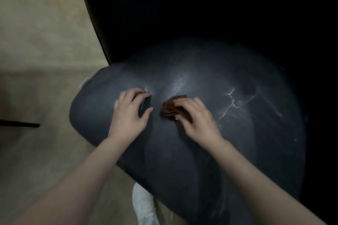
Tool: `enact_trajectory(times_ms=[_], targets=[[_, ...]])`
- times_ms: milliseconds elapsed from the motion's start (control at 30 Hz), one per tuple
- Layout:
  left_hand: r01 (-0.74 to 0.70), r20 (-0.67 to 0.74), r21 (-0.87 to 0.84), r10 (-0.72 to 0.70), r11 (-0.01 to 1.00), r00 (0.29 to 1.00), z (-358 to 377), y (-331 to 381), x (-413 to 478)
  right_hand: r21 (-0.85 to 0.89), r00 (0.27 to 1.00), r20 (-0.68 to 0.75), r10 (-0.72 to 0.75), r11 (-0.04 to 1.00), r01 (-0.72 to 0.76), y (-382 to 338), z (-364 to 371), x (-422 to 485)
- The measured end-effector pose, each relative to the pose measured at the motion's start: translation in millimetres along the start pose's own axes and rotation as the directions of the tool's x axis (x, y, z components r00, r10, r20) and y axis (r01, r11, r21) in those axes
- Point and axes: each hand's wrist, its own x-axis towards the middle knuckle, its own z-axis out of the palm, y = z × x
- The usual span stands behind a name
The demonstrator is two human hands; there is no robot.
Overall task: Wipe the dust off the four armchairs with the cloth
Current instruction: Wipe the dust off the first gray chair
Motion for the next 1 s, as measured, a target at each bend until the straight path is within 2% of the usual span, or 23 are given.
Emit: enact_trajectory(times_ms=[67, 200, 267, 400, 567, 633, 700, 767, 833, 900, 1000], targets=[[0.013, 0.021, -0.015, -0.012, 1.0, 1.0, -2.5, -1.2, 2.1, -0.038, 0.998, -0.028, 0.062, 0.997, -0.063, 12.9, -13.6, 2.6], [0.005, 0.03, -0.034, -0.004, 0.999, 1.0, -2.7, -2.0, 0.4, -0.075, 0.948, -0.203, 0.246, 0.961, -0.265, 26.5, -23.8, 27.9], [-0.007, 0.025, -0.05, 0.008, 0.999, 1.0, -3.4, -2.4, -1.1, -0.073, 0.959, -0.191, 0.21, 0.971, -0.227, 12.4, -8.6, 35.3], [-0.004, -0.052, -0.09, -0.001, 0.996, 0.999, -6.8, -5.2, -13.3, -0.05, 0.999, -0.039, 0.026, 0.998, -0.028, -19.7, 17.6, 8.9], [0.051, -0.112, -0.05, -0.056, 0.997, 0.992, -9.7, -10.7, -40.2, -0.024, 0.994, 0.088, -0.059, 0.998, 0.061, -4.5, -1.7, -26.5], [0.077, -0.129, -0.057, -0.084, 0.995, 0.988, -9.4, -10.2, -48.2, -0.046, 1.0, 0.015, 0.015, 0.999, -0.014, 8.0, -11.4, -24.3], [0.093, -0.134, -0.062, -0.101, 0.994, 0.986, -7.5, -9.0, -54.2, -0.027, 0.983, -0.116, 0.141, 0.989, -0.145, 13.3, -15.0, -13.3], [0.106, -0.138, -0.064, -0.114, 0.992, 0.984, -5.3, -8.5, -59.9, 0.002, 0.966, -0.183, 0.181, 0.983, -0.184, 6.2, -6.3, -1.0], [0.12, -0.154, -0.058, -0.127, 0.991, 0.98, -3.3, -8.5, -64.4, 0.004, 0.983, -0.152, 0.107, 0.994, -0.108, -8.5, 10.8, 4.0], [0.127, -0.163, -0.05, -0.134, 0.991, 0.978, -1.4, -8.1, -68.4, -0.004, 0.999, -0.044, -0.021, 1.0, 0.02, -21.5, 22.6, -6.3], [0.135, -0.16, -0.042, -0.14, 0.99, 0.977, 0.6, -7.5, -73.3, 0.024, 0.978, 0.123, -0.167, 0.986, 0.166, -19.0, 17.6, -36.8]])
